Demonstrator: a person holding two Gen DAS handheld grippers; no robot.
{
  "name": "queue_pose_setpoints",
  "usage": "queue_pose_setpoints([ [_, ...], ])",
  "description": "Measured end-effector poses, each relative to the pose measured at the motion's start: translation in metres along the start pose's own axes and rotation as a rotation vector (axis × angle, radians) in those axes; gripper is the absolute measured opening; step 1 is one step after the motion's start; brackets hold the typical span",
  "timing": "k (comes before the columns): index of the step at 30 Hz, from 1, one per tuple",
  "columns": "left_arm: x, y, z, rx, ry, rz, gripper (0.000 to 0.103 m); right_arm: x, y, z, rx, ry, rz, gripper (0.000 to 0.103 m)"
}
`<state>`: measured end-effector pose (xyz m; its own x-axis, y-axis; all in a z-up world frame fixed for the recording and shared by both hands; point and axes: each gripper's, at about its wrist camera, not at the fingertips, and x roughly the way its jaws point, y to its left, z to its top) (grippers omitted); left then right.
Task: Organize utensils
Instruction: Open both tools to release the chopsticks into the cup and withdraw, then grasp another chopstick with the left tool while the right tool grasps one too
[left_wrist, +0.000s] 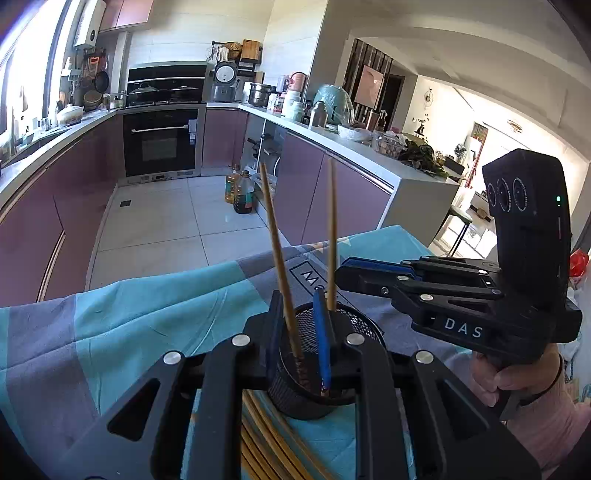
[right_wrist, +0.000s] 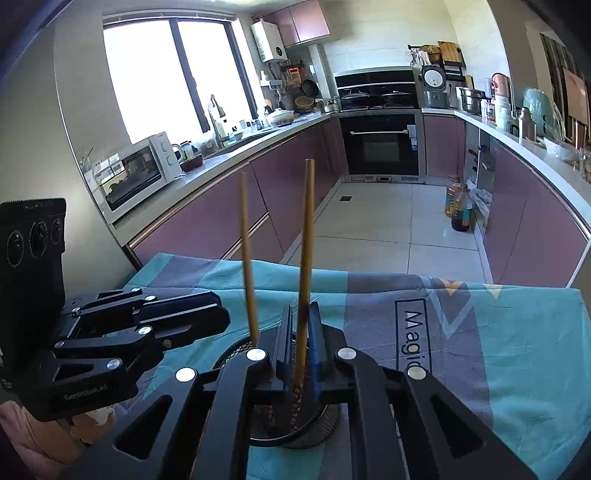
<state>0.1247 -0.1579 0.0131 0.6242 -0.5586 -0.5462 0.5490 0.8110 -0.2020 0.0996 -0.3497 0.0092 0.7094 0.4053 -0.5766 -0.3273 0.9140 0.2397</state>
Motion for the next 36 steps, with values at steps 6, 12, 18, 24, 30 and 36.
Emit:
queue_pose_setpoints([
  [6, -0.026, 0.021, -0.009, -0.025, -0.050, 0.034, 0.029, -0.012, -0.001, -0.003, 0.018, -0.039, -0.001, 0.020],
  [12, -0.066, 0.053, -0.031, -0.019, -0.093, 0.111, 0.041, -0.044, 0.014, -0.019, -0.034, -0.087, 0.059, 0.029],
  [18, -0.076, 0.076, -0.073, -0.023, -0.014, 0.174, 0.045, -0.044, 0.034, -0.053, -0.088, -0.004, 0.125, 0.030],
  [24, -0.051, 0.087, -0.122, -0.014, 0.112, 0.207, 0.045, -0.004, 0.044, -0.095, -0.027, 0.151, 0.152, 0.030],
  [30, -0.024, 0.088, -0.145, -0.034, 0.194, 0.193, 0.045, 0.025, 0.051, -0.116, 0.004, 0.239, 0.098, 0.030],
  [36, -0.007, 0.083, -0.149, -0.044, 0.233, 0.205, 0.043, 0.033, 0.061, -0.123, -0.012, 0.248, 0.047, 0.029],
])
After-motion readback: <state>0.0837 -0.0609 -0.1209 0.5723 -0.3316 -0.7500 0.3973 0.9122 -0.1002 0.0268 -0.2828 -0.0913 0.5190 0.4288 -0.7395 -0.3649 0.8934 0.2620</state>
